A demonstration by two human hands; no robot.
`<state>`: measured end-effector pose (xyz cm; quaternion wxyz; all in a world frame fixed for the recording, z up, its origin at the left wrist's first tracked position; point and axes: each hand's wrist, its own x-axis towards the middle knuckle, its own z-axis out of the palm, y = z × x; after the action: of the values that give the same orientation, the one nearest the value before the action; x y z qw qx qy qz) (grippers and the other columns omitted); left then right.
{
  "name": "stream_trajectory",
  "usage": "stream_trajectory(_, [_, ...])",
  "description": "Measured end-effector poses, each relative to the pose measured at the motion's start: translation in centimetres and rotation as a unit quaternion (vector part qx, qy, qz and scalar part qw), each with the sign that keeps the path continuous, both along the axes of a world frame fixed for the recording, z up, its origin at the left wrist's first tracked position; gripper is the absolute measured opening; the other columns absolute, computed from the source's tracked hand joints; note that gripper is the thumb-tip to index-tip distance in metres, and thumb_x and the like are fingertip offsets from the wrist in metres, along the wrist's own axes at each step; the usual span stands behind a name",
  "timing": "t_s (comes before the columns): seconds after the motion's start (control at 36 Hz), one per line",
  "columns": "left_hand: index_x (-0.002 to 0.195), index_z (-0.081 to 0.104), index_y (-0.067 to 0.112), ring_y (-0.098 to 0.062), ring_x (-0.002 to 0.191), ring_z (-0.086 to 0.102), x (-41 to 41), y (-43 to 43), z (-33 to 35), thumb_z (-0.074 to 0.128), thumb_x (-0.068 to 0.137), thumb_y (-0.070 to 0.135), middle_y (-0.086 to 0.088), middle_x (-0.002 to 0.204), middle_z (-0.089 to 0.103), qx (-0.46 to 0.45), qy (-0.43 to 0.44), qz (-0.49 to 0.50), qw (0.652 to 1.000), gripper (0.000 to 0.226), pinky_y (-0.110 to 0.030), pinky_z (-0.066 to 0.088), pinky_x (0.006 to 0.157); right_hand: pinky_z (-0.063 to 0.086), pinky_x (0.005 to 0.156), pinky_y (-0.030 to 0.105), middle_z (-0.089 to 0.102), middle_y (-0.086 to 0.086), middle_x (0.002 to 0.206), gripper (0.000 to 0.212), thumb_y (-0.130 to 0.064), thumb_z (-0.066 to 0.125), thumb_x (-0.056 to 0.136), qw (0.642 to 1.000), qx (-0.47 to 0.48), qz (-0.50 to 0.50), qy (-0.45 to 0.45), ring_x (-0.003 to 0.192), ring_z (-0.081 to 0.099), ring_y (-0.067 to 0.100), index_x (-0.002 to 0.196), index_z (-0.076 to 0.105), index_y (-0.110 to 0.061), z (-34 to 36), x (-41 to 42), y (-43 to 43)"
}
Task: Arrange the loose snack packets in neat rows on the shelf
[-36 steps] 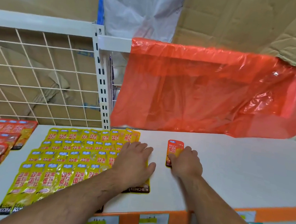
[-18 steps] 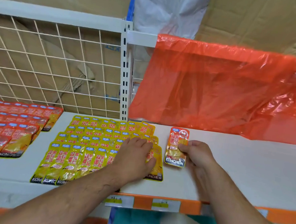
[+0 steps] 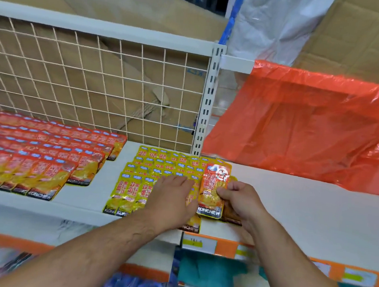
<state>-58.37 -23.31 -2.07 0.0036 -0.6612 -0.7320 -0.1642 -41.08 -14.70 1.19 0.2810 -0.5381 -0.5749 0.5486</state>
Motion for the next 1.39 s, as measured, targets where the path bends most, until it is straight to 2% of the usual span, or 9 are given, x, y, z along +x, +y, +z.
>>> stream_trajectory(0.08, [0.142,0.046,0.026,-0.021,0.131,0.042,-3.5,-1.9,0.1,0.037,0.087,0.058,0.002,0.14,0.051,-0.009,0.007,0.008,1.0,0.064,-0.039,0.026,0.114,0.021,0.041,0.021,0.039,0.005,0.057,0.029,-0.012,0.071,0.087,1.0,0.016,0.018,-0.005,0.04,0.03,0.011,0.072,0.047,-0.017,-0.3,-3.9,-1.5])
stream_trajectory(0.22, [0.126,0.062,0.02,-0.026,0.116,0.057,-10.2,-6.0,-0.4,0.036,0.083,0.058,-0.002,0.121,0.064,0.03,0.007,0.022,0.999,0.063,-0.041,0.041,0.102,0.025,0.033,0.015,0.041,0.003,0.053,0.026,-0.007,0.069,0.089,0.999,0.023,0.026,0.001,0.031,0.033,0.005,0.075,0.048,-0.013,-1.1,-11.5,-4.9])
stream_trajectory(0.39, [0.146,0.04,0.022,-0.02,0.138,0.034,-19.5,-10.7,-0.3,0.027,0.084,0.064,0.002,0.149,0.043,-0.024,0.024,0.023,0.999,0.076,-0.039,0.02,0.117,0.025,0.037,0.017,0.041,0.008,0.055,0.036,-0.008,0.069,0.089,0.998,0.044,0.033,-0.005,0.04,0.034,0.013,0.064,0.044,-0.015,-2.1,-20.1,-9.4])
stream_trajectory(0.53, [0.142,0.045,0.022,-0.021,0.133,0.038,-25.1,-13.5,-0.3,0.034,0.088,0.061,0.003,0.141,0.05,-0.023,0.019,0.021,0.999,0.067,-0.039,0.023,0.115,0.026,0.04,0.021,0.044,0.013,0.06,0.025,-0.009,0.069,0.088,0.998,0.048,0.031,-0.016,0.043,0.035,0.017,0.072,0.051,-0.009,-2.7,-25.3,-11.9])
stream_trajectory(0.64, [0.148,0.038,0.023,-0.019,0.14,0.033,-28.1,-15.3,0.0,0.027,0.086,0.062,0.004,0.151,0.04,-0.031,0.01,0.025,0.999,0.074,-0.037,0.017,0.117,0.029,0.04,0.021,0.048,0.011,0.057,0.026,-0.008,0.069,0.089,0.999,0.035,0.025,-0.022,0.038,0.037,0.012,0.07,0.051,-0.011,-3.0,-28.4,-12.9])
stream_trajectory(0.81, [0.15,0.033,0.027,-0.018,0.139,0.033,-31.0,-16.8,-0.1,0.03,0.089,0.06,0.007,0.149,0.041,-0.025,-0.008,0.044,0.999,0.069,-0.038,0.018,0.118,0.024,0.028,0.014,0.045,0.01,0.057,0.018,-0.005,0.063,0.094,0.999,-0.002,0.024,-0.029,0.025,0.034,0.005,0.081,0.051,-0.006,-2.7,-31.5,-13.4])
stream_trajectory(1.03, [0.15,0.033,0.023,-0.017,0.143,0.026,-31.8,-17.6,0.0,0.036,0.095,0.057,0.005,0.154,0.035,-0.044,0.004,0.068,0.997,0.065,-0.037,0.013,0.12,0.024,0.033,0.016,0.053,0.015,0.048,0.034,-0.01,0.065,0.093,0.991,-0.007,0.077,-0.107,0.029,0.036,0.017,0.065,0.046,-0.014,-4.3,-33.7,-12.9])
stream_trajectory(1.28, [0.15,0.032,0.025,-0.018,0.143,0.026,-30.7,-18.0,0.4,0.036,0.094,0.059,0.005,0.153,0.036,-0.061,0.014,0.09,0.994,0.065,-0.04,0.013,0.12,0.059,0.057,0.039,0.069,0.013,0.057,0.027,-0.018,0.067,0.089,0.967,0.08,0.108,-0.217,0.049,0.067,0.029,0.064,0.062,-0.01,-4.5,-34.3,-12.6])
stream_trajectory(1.39, [0.151,0.03,0.025,-0.018,0.144,0.024,-30.2,-18.2,0.6,0.034,0.095,0.059,0.005,0.155,0.033,-0.073,0.019,0.096,0.993,0.066,-0.042,0.012,0.121,0.059,0.057,0.035,0.068,0.009,0.055,0.025,-0.021,0.068,0.089,0.961,0.095,0.114,-0.232,0.046,0.066,0.025,0.066,0.062,-0.012,-4.7,-34.4,-12.5])
